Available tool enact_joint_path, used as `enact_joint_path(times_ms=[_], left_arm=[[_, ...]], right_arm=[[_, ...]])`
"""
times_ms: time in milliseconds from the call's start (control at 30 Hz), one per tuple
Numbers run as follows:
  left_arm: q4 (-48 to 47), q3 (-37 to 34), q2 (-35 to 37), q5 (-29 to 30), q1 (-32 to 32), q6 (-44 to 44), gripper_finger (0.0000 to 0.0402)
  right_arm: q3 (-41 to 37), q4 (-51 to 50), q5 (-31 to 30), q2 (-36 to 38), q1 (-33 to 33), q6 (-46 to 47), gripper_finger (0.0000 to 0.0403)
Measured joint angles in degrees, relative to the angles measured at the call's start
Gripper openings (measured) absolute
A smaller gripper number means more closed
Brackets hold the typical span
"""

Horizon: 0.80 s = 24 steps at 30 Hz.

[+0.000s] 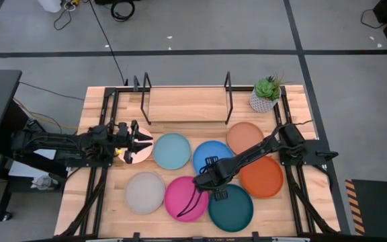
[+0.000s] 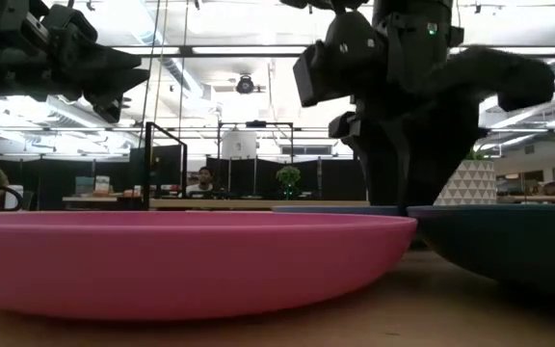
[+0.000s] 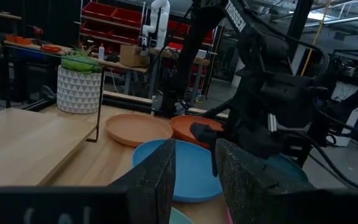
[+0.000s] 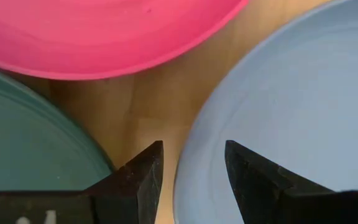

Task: Place and stack plates onto a shelf
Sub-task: Put the blue plate on the shelf

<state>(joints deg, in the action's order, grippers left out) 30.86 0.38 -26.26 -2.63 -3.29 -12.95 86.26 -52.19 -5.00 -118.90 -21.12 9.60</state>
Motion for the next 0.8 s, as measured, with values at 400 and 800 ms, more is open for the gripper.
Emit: enact_joint_path(times_ms=[400, 800], left_arm=[[-0.7, 0.0, 0.0, 0.1, 0.0, -0.4, 0.0123], [-0.8, 0.0, 0.0, 0.0, 0.0, -1.0, 0.0123]], right_arm=[[0.0, -0.9, -2.4, -0.1, -0.1, -3.8, 0.0096], [0.1, -1.8, 1.5, 1.6, -0.1, -4.0, 0.0013]])
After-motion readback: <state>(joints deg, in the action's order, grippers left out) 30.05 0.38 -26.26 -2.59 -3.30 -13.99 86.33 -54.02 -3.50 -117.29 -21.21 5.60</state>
